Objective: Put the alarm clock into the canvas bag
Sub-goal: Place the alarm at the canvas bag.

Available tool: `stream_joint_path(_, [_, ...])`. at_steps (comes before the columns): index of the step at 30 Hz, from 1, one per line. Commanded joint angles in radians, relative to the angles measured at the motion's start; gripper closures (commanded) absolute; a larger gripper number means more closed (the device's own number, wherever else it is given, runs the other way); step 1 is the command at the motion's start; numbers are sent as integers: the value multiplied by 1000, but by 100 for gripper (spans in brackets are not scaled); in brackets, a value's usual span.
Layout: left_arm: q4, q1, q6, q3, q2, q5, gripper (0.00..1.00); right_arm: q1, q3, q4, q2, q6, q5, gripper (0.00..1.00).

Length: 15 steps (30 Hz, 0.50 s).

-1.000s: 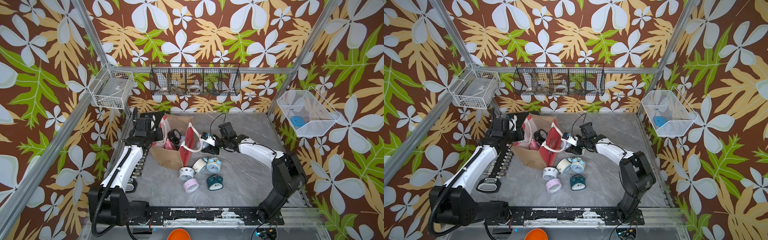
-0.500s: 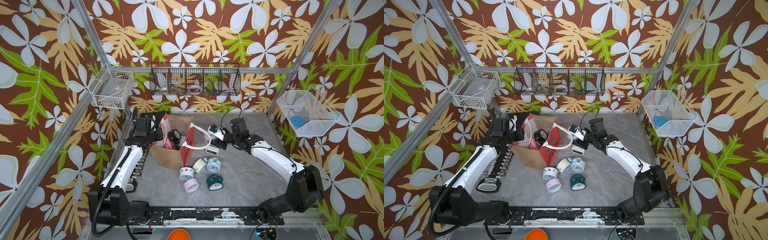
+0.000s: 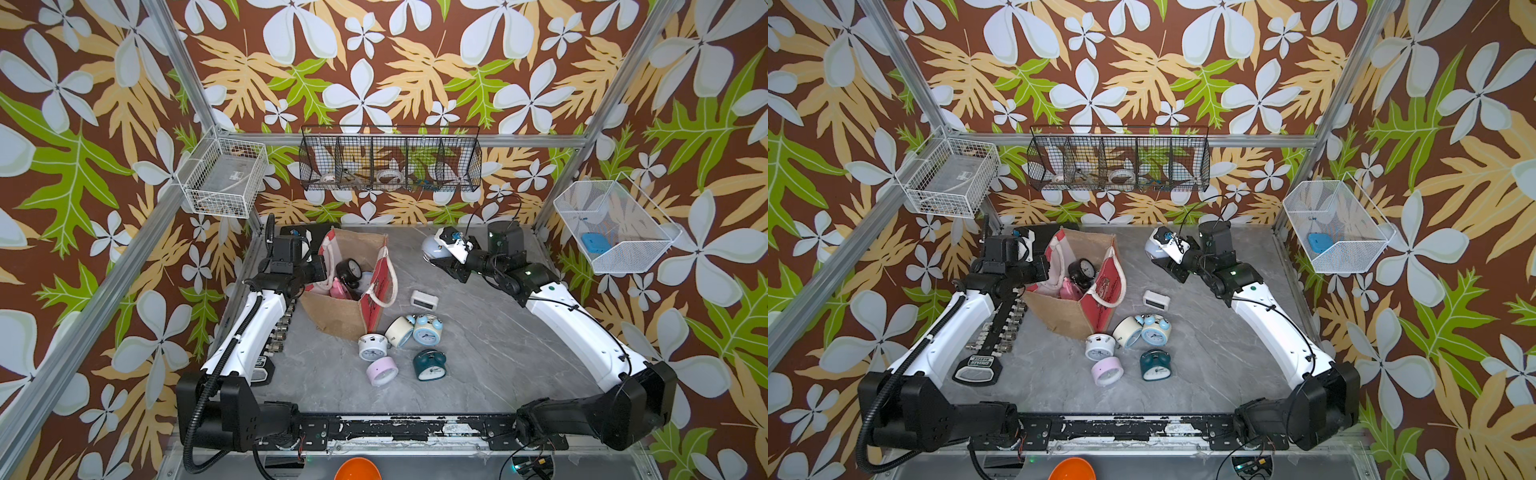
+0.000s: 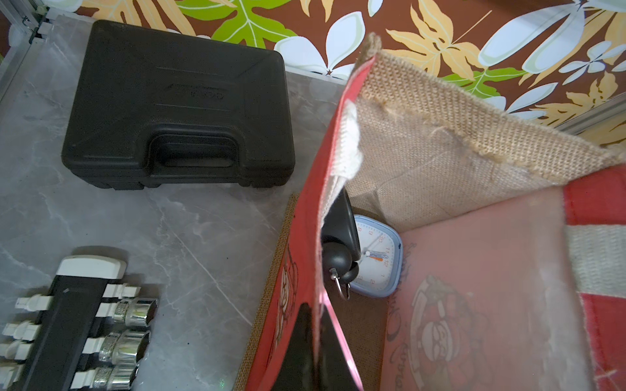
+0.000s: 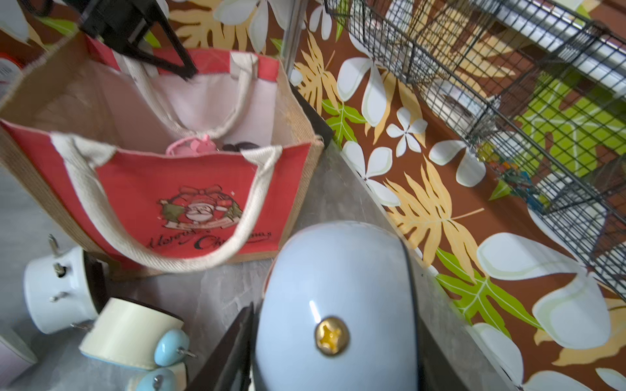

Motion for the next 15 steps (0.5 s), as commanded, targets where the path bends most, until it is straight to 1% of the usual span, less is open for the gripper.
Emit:
stream_joint_path(1, [36, 1, -14, -14, -24, 56, 100, 58, 33, 75, -2, 93, -34, 59])
stream_joint_path(6, [47, 2, -17, -21, -34, 75, 100, 174, 140, 77, 75, 188, -6, 61])
stream_joint_path(7, [50, 1, -18, -20, -35, 89, 100, 198, 168, 74, 95, 207, 20, 61])
stream_joint_path(10, [68, 1, -23, -27, -47, 103, 100, 257, 258, 61, 174, 279, 13, 63])
stream_joint_path(15, [72, 2, -27, -31, -54, 107, 100, 346, 415, -14, 327, 350, 23, 64])
